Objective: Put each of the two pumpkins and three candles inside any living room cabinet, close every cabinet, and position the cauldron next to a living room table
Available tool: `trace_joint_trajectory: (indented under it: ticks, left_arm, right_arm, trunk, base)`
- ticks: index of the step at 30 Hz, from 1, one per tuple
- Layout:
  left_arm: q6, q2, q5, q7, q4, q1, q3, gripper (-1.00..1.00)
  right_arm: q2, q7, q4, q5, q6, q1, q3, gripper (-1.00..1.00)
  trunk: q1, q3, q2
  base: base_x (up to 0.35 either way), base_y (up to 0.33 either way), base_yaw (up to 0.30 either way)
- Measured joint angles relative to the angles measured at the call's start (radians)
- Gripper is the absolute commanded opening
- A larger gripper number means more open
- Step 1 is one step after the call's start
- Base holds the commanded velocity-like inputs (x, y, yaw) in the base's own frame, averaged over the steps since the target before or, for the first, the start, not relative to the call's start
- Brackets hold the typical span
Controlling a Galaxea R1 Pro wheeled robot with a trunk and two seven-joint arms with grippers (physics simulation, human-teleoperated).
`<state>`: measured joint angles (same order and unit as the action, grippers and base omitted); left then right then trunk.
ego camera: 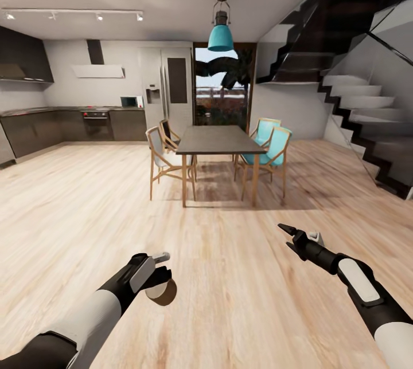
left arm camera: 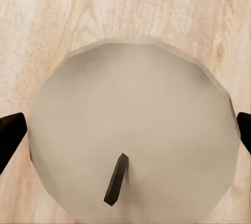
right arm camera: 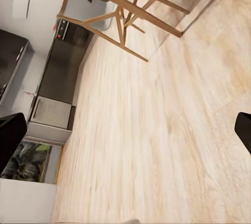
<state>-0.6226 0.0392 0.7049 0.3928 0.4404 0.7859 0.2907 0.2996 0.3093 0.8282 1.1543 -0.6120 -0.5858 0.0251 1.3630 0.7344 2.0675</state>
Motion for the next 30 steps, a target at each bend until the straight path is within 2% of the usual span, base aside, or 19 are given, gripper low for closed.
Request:
trace_joint_trajectory:
  ticks: [10,19,30]
  left_arm:
    - [0.000,-0.002,-0.002,0.000,0.000,0.000,0.001,-1.00]
    - [0.000,-0.005,-0.001,0.000,0.000,0.000,0.001,-1.00]
    - [0.000,-0.006,0.000,0.000,0.000,0.000,0.002,-1.00]
  right_arm:
    - [-0.009,-0.004,0.001,-0.003,0.012,0.000,0.000,1.00]
    - [0.000,-0.003,0.000,0.001,0.025,0.000,0.000,1.00]
    - [0.001,-0.002,0.000,0.001,0.025,0.000,-0.001,1.00]
  trunk:
    - [0.000,0.000,0.000]
    - [0.000,0.000,0.000]
    - [0.000,-0.003,0.000]
  base:
    - [0.264,-0.193,0.282]
    - [0.231,-0.213,0.286]
    - [0.107,-0.100,0.286]
